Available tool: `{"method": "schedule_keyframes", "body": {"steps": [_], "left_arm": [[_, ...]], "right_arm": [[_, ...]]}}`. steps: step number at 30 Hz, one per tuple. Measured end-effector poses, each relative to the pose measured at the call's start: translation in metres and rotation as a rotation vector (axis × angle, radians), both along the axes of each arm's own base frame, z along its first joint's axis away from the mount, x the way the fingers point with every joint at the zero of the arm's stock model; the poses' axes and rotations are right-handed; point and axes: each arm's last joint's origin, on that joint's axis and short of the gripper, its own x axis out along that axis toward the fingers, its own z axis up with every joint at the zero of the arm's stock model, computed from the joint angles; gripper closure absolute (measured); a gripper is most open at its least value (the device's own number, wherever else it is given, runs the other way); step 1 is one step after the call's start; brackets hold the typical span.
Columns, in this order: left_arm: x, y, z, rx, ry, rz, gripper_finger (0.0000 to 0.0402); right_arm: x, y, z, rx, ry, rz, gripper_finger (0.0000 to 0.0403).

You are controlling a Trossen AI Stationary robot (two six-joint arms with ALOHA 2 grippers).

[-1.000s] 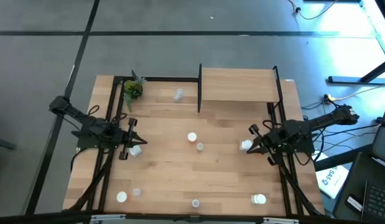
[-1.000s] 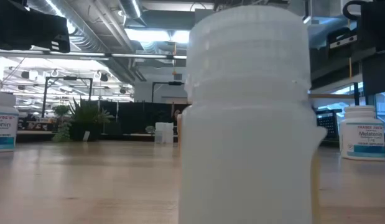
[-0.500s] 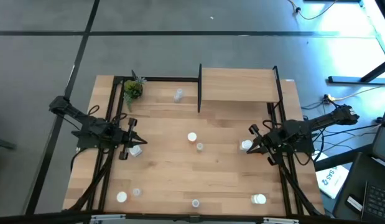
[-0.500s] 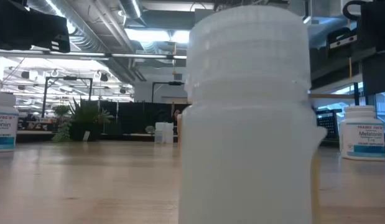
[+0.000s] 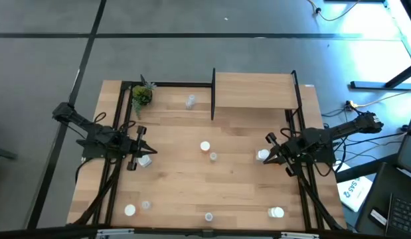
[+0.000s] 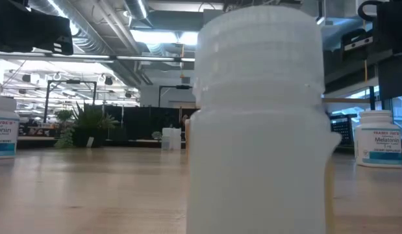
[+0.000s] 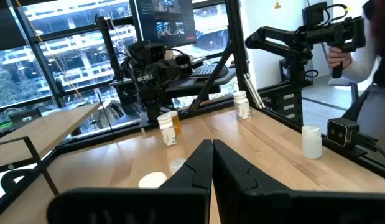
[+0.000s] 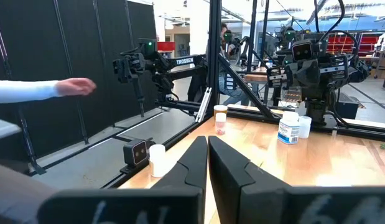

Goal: Pick and place medicine bottles onto shelf by color

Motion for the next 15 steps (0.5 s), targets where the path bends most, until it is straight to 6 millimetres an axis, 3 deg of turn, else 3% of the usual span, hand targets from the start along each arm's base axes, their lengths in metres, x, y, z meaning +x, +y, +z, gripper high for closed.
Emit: {"method": "schedule_keyframes", "body": {"steps": [15], "left_arm": [[-0.0001, 0.0004, 0.0022, -0.009, -0.021, 0.012, 0.0401]], "right_arm": [[0.0000, 0.0000, 0.0002, -0.094, -0.055, -0.009, 0.0384]]}}
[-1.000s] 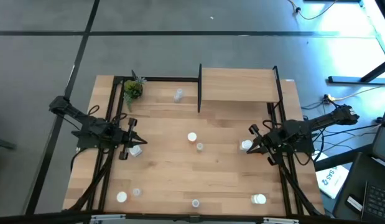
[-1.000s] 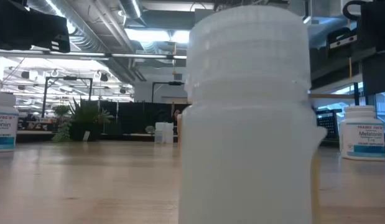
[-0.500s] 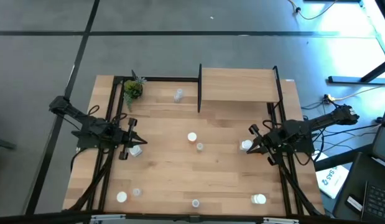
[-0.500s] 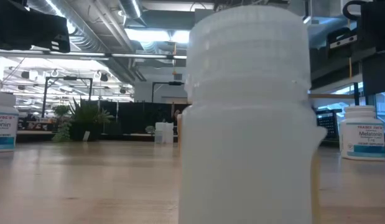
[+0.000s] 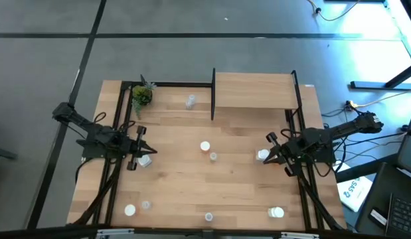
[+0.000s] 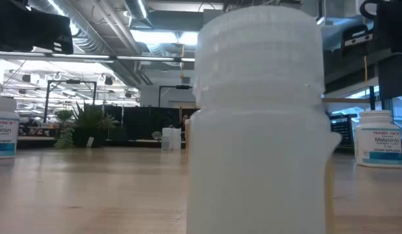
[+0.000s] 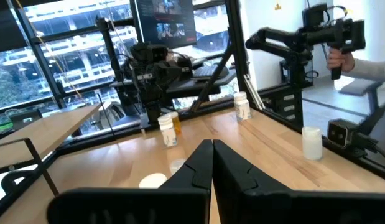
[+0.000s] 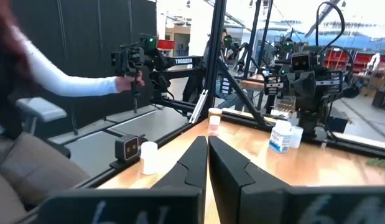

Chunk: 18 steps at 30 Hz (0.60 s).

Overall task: Pick and place medicine bottles onto shelf by color
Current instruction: Put the left white pill bottle on the shelf

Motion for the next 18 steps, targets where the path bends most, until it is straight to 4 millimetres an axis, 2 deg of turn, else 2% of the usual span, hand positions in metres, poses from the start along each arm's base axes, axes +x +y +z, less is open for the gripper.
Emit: {"method": "schedule_keyframes", "body": {"steps": [4, 8, 13, 18], "left_arm": [[0.000, 0.002, 0.005, 0.003, -0.036, 0.064, 0.0401], [-0.003, 0.004, 0.026, -0.007, -0.064, 0.090, 0.0401], [-0.006, 0.007, 0.057, -0.009, 0.018, 0.119, 0.0401], [0.002, 0.004, 0.083, -0.066, 0.148, 0.153, 0.0401]], "right_arm": [[0.000, 0.000, 0.000, -0.046, -0.026, -0.005, 0.0384], [0.000, 0.000, 0.000, -0.052, -0.032, -0.006, 0.0384], [0.000, 0.000, 0.000, -0.051, -0.032, -0.006, 0.0384], [0.001, -0.002, 0.001, 0.005, -0.005, -0.072, 0.0384]]}}
